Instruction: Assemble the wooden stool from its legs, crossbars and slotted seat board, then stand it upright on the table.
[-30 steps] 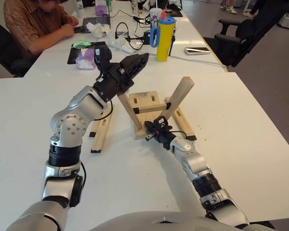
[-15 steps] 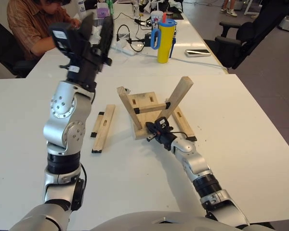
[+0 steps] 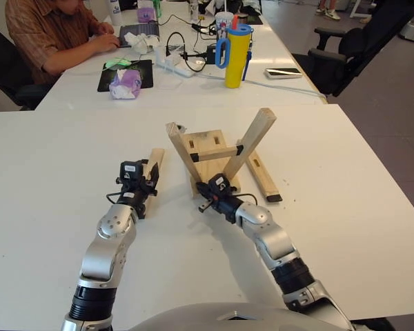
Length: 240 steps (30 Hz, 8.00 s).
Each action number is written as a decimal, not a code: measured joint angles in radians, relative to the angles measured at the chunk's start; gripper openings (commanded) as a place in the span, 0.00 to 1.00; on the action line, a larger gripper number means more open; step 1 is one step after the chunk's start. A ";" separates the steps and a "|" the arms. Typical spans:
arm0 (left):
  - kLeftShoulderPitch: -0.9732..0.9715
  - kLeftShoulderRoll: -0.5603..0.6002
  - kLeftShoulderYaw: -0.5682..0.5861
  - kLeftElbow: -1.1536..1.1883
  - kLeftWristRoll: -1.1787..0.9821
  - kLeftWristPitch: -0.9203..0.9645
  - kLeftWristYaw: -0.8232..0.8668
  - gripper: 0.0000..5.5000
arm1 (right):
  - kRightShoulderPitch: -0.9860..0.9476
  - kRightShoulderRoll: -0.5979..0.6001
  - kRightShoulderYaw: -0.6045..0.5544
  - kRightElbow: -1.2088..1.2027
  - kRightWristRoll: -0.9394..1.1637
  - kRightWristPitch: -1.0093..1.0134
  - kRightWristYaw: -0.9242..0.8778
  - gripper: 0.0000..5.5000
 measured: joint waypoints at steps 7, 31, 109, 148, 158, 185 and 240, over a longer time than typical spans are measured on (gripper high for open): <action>-0.069 -0.042 0.010 -0.001 0.031 0.003 0.002 0.45 | -0.097 0.087 0.001 0.153 -0.028 -0.061 -0.023 0.00; -0.107 -0.130 0.026 -0.029 0.074 0.007 0.034 0.45 | 0.039 -0.019 -0.074 -0.202 0.088 0.097 0.152 0.00; -0.096 0.186 -0.308 -0.031 0.021 0.405 -0.593 0.45 | -0.472 -0.152 -0.111 0.294 0.071 -0.306 0.795 0.00; -0.358 0.194 -0.255 0.408 0.228 0.172 -0.461 0.45 | -0.207 -0.372 0.138 -0.004 -0.223 -0.159 0.666 0.00; -0.334 0.128 -0.081 0.251 0.176 0.173 -0.387 0.45 | -0.165 -0.330 0.167 -0.038 -0.220 -0.171 0.559 0.00; -0.178 0.270 0.291 0.221 -0.119 0.537 -0.482 0.45 | 0.016 -0.299 -0.189 -0.197 -0.021 0.012 0.229 0.00; -0.151 0.191 0.301 0.287 -0.212 0.504 -0.390 0.45 | 0.016 -0.268 -0.130 -0.158 -0.024 0.042 0.207 0.00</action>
